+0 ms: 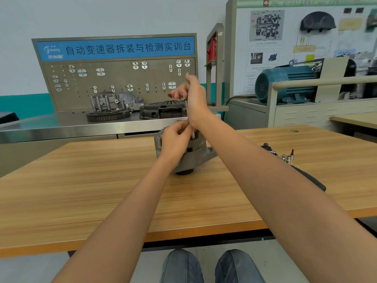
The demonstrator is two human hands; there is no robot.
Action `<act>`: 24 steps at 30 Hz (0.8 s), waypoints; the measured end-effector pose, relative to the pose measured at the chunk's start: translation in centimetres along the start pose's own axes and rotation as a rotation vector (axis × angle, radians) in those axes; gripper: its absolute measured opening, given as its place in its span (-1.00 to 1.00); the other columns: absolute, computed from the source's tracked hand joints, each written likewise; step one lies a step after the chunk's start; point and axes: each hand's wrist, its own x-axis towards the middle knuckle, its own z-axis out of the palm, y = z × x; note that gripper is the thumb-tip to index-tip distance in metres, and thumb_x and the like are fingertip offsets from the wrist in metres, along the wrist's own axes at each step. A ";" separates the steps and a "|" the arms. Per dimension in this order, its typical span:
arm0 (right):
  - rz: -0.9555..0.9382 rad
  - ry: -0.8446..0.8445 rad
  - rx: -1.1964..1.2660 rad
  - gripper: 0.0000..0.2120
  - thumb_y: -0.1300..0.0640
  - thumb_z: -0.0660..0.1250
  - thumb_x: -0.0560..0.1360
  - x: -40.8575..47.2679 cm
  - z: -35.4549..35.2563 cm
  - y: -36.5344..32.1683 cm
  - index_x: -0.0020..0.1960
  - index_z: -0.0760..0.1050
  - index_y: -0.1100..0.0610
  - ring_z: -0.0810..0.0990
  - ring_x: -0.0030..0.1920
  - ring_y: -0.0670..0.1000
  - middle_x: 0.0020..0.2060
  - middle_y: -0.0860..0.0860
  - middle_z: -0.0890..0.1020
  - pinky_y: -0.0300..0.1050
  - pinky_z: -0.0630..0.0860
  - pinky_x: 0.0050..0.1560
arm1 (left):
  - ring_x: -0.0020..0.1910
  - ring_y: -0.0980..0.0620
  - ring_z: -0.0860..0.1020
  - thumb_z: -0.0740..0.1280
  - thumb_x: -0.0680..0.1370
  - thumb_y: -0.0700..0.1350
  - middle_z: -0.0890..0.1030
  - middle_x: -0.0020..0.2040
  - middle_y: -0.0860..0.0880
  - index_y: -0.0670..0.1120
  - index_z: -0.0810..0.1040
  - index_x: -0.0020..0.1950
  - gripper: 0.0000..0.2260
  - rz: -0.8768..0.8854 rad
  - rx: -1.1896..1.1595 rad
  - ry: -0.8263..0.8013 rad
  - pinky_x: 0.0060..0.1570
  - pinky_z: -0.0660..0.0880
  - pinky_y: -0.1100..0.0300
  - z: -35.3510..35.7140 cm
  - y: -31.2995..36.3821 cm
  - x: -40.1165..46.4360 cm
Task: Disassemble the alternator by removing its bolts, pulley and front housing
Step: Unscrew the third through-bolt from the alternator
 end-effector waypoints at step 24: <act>-0.113 0.017 -0.171 -0.59 0.19 0.08 0.57 -1.0 2.3 0.8 -0.47 0.30 0.15 0.35 -0.36 0.05 -0.52 0.10 0.33 -0.13 0.32 -0.26 | -0.39 0.08 0.42 0.27 0.58 -0.19 0.51 -0.44 0.03 -0.11 0.51 -0.30 -0.76 -0.116 -0.007 0.011 -0.41 0.33 0.27 -0.5 -0.2 0.6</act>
